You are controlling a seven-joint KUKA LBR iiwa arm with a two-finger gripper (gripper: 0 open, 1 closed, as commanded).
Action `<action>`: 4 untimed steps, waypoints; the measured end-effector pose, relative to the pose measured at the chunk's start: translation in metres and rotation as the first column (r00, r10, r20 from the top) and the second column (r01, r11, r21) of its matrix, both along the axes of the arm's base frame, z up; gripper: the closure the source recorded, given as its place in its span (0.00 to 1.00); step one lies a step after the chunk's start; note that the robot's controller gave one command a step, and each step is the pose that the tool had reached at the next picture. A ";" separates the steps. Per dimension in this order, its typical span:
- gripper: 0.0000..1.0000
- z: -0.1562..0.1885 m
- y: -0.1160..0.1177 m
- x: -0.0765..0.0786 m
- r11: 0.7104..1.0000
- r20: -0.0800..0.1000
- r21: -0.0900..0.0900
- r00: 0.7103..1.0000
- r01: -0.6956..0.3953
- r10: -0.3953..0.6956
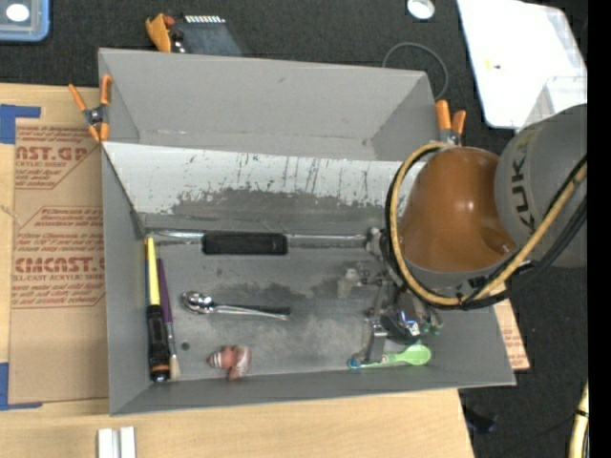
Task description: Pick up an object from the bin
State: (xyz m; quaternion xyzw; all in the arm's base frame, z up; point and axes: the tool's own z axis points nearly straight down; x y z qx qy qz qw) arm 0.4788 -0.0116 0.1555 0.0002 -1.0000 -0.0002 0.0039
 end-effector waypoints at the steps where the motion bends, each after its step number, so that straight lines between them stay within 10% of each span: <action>1: 0.00 0.004 0.000 0.002 1.000 0.008 0.000 1.000 -0.001 0.001; 2: 0.00 -0.056 -0.086 0.025 0.999 0.009 -0.001 0.999 -0.036 0.036; 3: 0.00 -0.049 -0.123 0.046 0.971 0.013 0.001 0.971 -0.238 0.238; 4: 0.00 -0.051 -0.130 0.029 0.993 0.011 0.001 0.993 0.121 -0.121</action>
Offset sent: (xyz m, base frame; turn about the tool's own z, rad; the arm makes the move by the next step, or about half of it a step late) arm 0.0343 -0.1292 -0.0855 -0.0467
